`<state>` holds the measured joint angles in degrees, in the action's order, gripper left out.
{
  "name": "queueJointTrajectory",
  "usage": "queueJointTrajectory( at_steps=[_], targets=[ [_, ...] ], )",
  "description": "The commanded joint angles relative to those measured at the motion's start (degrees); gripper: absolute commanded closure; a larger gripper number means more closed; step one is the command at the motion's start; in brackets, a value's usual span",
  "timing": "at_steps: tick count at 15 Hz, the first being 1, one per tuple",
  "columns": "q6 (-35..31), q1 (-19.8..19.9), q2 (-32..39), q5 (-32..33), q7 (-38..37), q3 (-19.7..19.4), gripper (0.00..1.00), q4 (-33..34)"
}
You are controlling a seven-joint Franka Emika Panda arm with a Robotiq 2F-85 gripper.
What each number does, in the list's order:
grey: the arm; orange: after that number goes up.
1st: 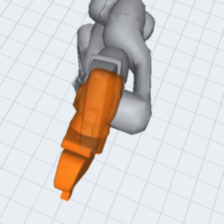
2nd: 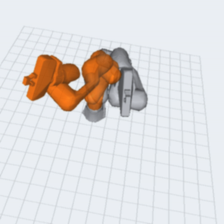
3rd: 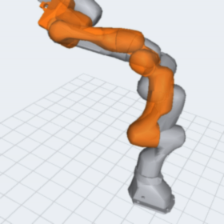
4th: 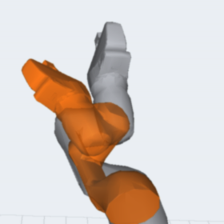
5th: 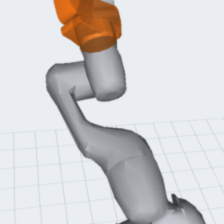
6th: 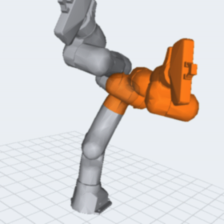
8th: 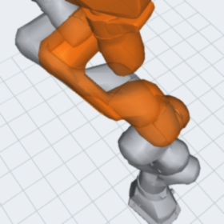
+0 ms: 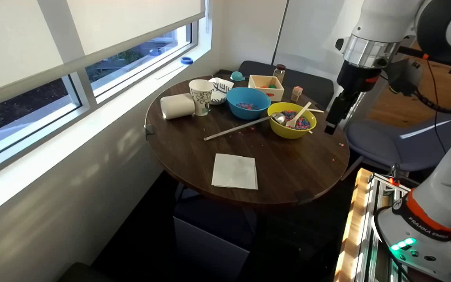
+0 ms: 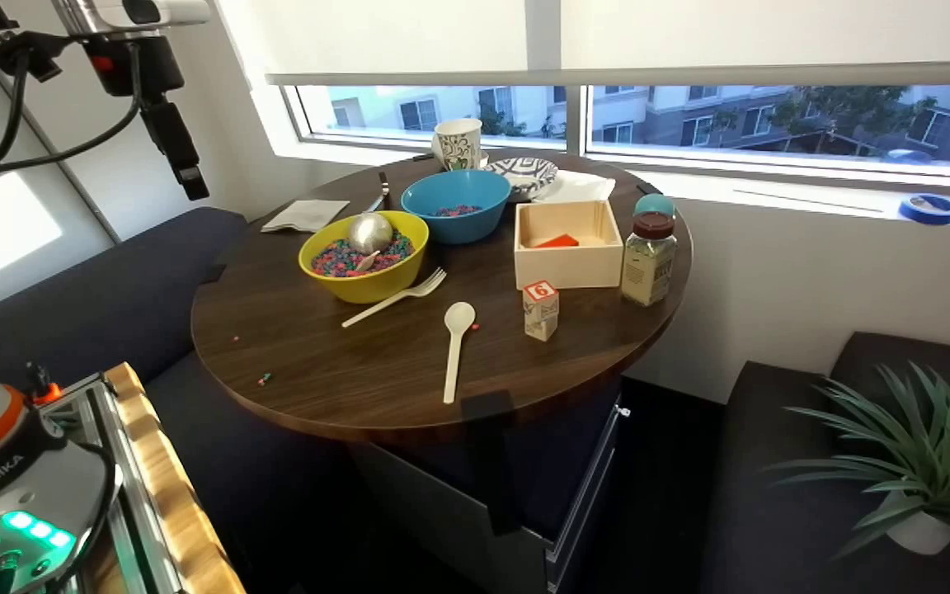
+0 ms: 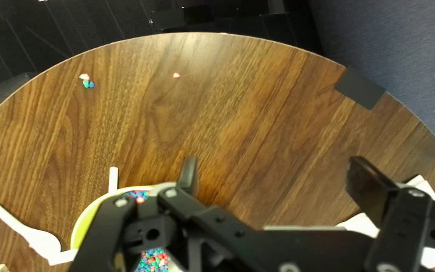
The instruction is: Put one piece of cereal in the blue bowl
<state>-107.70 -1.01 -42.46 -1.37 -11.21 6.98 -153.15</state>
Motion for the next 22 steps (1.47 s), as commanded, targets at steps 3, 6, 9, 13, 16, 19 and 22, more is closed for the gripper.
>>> queueJointTrajectory(
  at_steps=[3, 6, 9, 13, 16, 19, 22],
  targets=[
    [0.5, 2.6, -0.1, 3.8, 6.7, -5.8, 0.0, -0.6],
    [0.2, 5.1, 0.7, 6.7, 11.2, -9.6, 0.0, 0.5],
    [-4.9, 8.8, 2.4, 9.6, 10.8, -12.4, 0.0, 1.5],
    [-16.8, 13.0, 7.7, 10.6, 9.4, -15.8, 0.0, 3.3],
    [-26.9, 15.8, 13.9, 9.7, 7.2, -17.2, 0.0, 4.9],
    [-32.9, 18.1, 20.3, 8.9, 3.3, -17.2, 0.0, 7.3],
    [-35.7, 19.7, 26.3, 8.9, -1.9, -16.9, 0.0, 9.6]
  ],
)
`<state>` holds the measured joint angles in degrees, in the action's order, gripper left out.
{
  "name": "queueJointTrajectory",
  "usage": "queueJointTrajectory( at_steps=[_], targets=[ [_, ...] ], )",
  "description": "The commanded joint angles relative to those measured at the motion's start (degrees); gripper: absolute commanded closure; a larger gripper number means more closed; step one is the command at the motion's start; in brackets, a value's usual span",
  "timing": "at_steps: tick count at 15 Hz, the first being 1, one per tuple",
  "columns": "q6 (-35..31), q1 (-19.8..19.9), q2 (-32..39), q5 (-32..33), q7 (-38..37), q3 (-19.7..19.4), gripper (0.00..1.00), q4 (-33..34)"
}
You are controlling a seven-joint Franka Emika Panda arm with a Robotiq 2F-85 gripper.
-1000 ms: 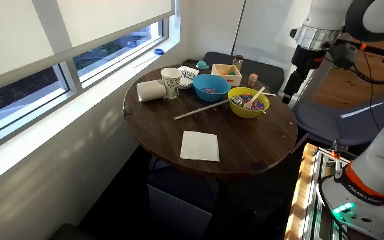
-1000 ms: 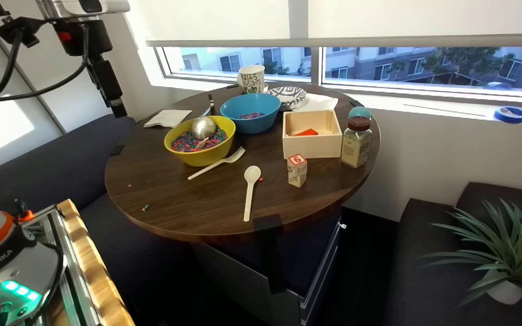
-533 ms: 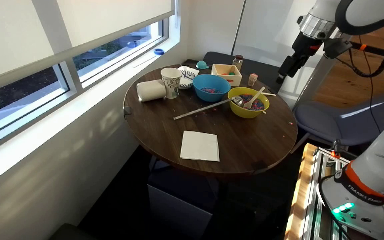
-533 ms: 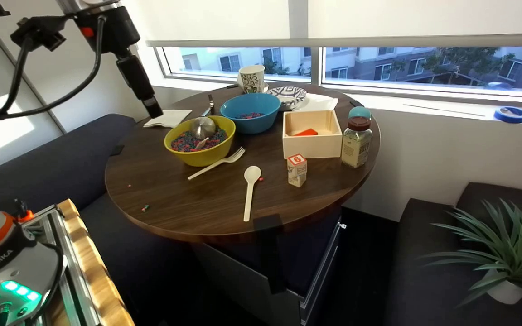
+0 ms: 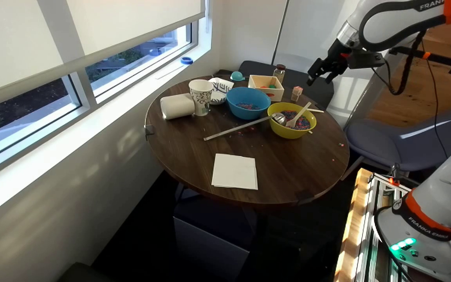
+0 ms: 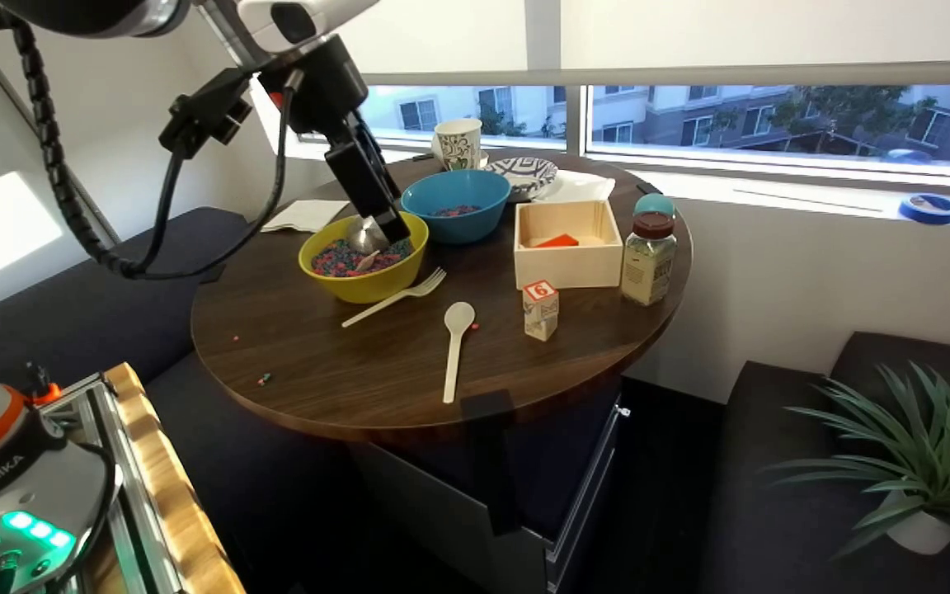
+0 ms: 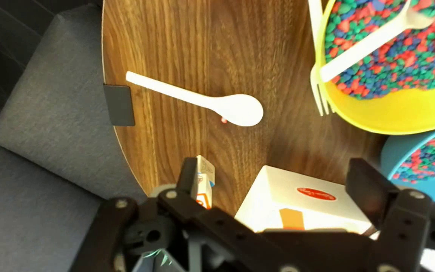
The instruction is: Put one piece of cereal in the blue bowl
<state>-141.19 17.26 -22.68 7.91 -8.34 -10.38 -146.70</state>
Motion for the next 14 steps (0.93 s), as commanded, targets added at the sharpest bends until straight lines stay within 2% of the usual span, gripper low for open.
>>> queueJointTrajectory(
  at_steps=[1, 6, 8, 14],
  targets=[
    [-3.4, 1.7, 8.1, -0.3, -6.4, 0.5, 0.0, 3.8],
    [-5.8, 1.3, 15.1, -2.3, -13.0, -0.5, 0.0, 6.4],
    [-7.6, 1.7, 17.5, -1.1, -16.9, -0.6, 0.0, 6.6],
    [-11.0, 1.2, 21.5, -2.1, -20.9, -2.8, 0.0, 6.4]
  ],
)
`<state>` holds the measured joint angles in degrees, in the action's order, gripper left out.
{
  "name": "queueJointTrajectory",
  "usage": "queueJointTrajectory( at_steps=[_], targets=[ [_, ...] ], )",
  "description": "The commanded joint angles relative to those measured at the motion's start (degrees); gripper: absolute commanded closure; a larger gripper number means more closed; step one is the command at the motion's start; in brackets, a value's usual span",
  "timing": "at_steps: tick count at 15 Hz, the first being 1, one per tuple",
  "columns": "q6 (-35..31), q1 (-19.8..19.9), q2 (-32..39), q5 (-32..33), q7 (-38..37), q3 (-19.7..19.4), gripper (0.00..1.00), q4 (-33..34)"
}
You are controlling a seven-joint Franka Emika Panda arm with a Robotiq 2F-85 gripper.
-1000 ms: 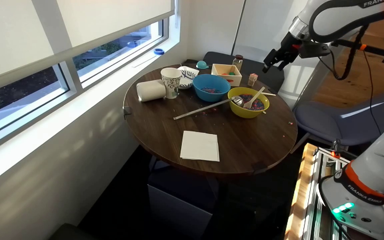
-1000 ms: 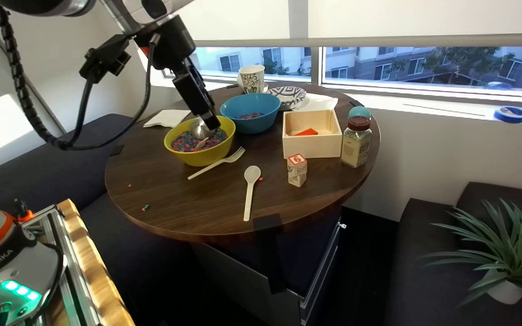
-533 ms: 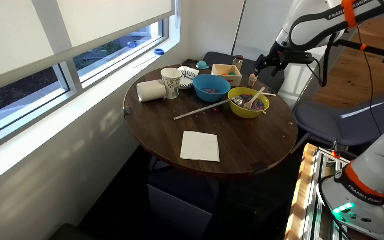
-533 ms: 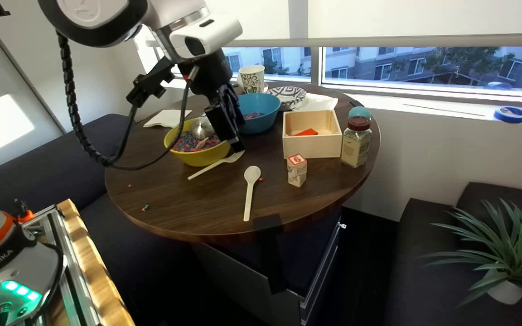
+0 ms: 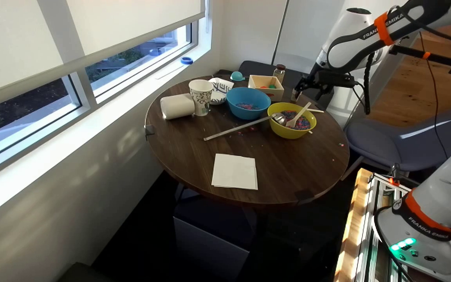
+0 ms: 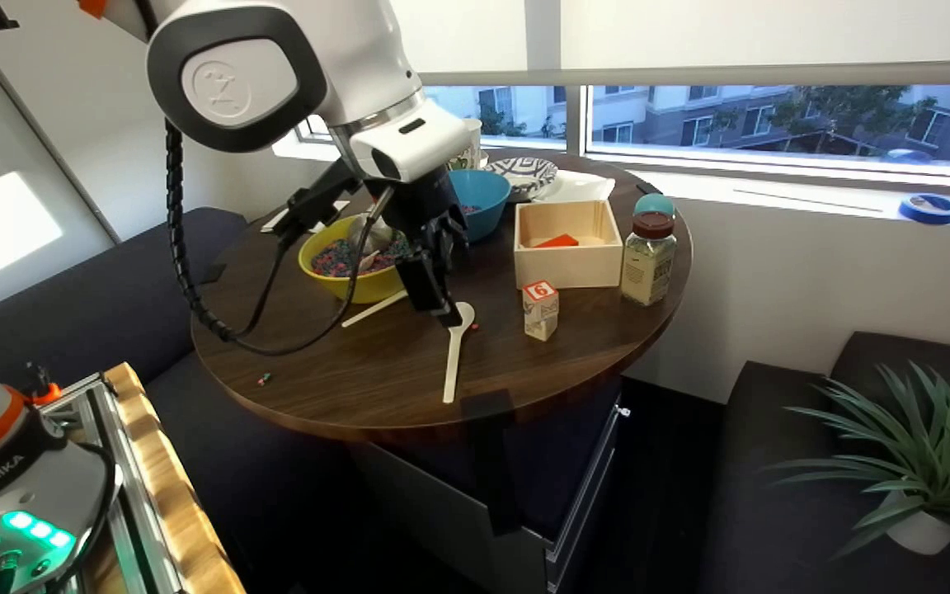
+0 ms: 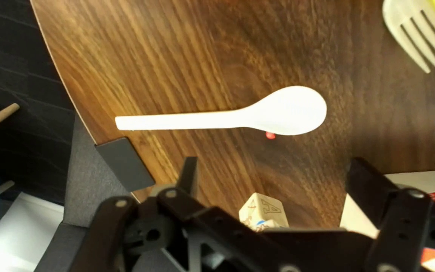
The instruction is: Put one piece of cereal in the blue bowl
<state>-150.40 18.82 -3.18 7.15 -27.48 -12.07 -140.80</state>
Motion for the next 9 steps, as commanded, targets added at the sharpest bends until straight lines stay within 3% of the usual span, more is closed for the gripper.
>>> queueJointTrajectory(
  at_steps=[1, 2, 4, 6, 7, 9],
  targets=[
    [-2.1, -0.5, 2.4, -2.0, -1.9, -1.4, 0.0, 0.5],
    [-2.5, -0.7, 2.9, -2.6, -2.0, -1.6, 0.0, 0.6],
    [-2.9, -1.0, 3.5, -3.6, -2.0, -1.8, 0.13, 0.7],
    [-3.3, -1.3, 4.0, -4.9, -1.7, -1.8, 0.16, 0.7],
    [-3.6, -1.5, 4.3, -5.4, -1.6, -1.8, 0.27, 0.8],
    [-5.2, -1.8, 4.5, -6.3, -1.5, -1.8, 0.25, 0.8]
  ],
)
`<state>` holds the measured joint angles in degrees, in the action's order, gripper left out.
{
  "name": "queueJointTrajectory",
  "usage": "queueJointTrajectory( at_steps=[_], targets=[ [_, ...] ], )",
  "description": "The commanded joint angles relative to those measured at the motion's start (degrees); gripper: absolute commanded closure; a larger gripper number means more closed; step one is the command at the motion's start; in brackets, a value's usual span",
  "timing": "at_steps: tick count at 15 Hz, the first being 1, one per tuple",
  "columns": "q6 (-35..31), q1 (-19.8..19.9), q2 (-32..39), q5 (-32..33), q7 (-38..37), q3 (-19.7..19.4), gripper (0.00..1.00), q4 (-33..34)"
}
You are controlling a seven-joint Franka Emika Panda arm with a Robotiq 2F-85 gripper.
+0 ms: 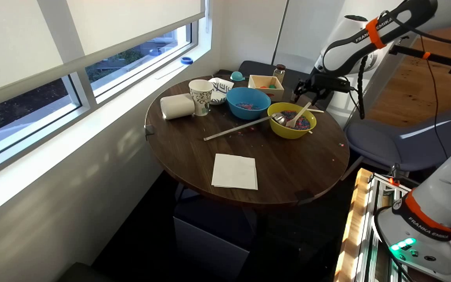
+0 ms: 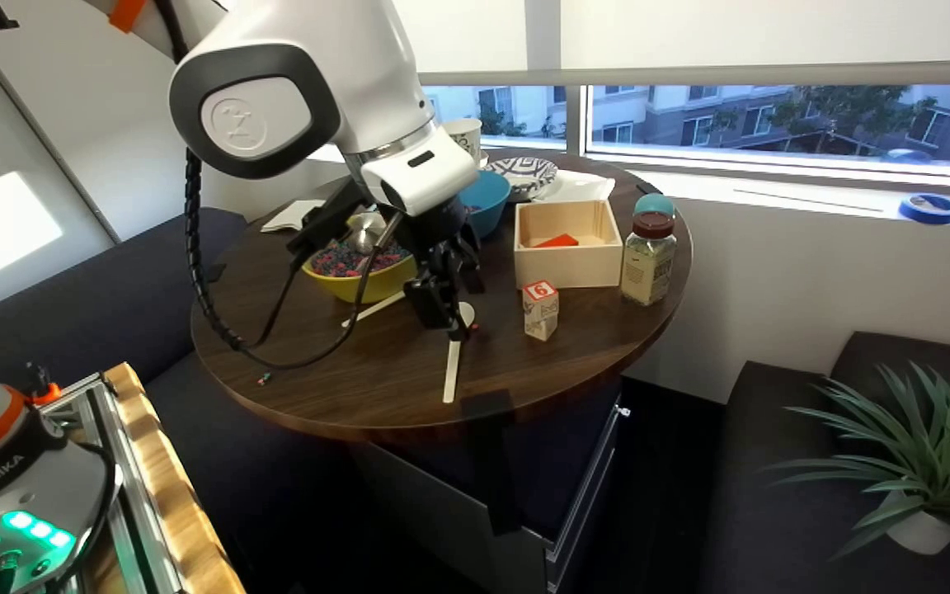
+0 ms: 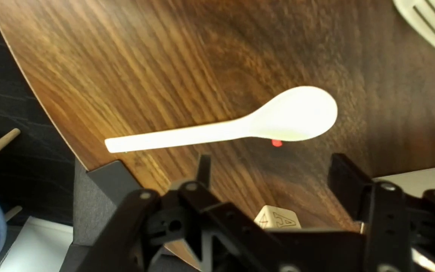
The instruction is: Put one piece of cereal in the blue bowl
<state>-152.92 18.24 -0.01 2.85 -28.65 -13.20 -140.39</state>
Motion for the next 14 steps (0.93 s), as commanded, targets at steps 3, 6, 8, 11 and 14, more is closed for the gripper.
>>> queueJointTrajectory(
  at_steps=[3, 6, 8, 11, 14],
  targets=[
    [-4.6, -1.6, 1.9, -3.4, 0.2, -0.8, 0.33, 0.7],
    [-5.0, -1.8, 2.6, -4.7, 0.8, -0.9, 0.32, 0.7],
    [-5.0, -1.9, 3.0, -5.5, 1.1, -0.9, 0.39, 0.5],
    [-5.2, -2.1, 3.6, -6.0, 1.1, -0.9, 0.48, 0.6],
    [-5.8, -2.2, 4.4, -5.5, 0.5, -1.2, 0.48, 0.7]
  ],
)
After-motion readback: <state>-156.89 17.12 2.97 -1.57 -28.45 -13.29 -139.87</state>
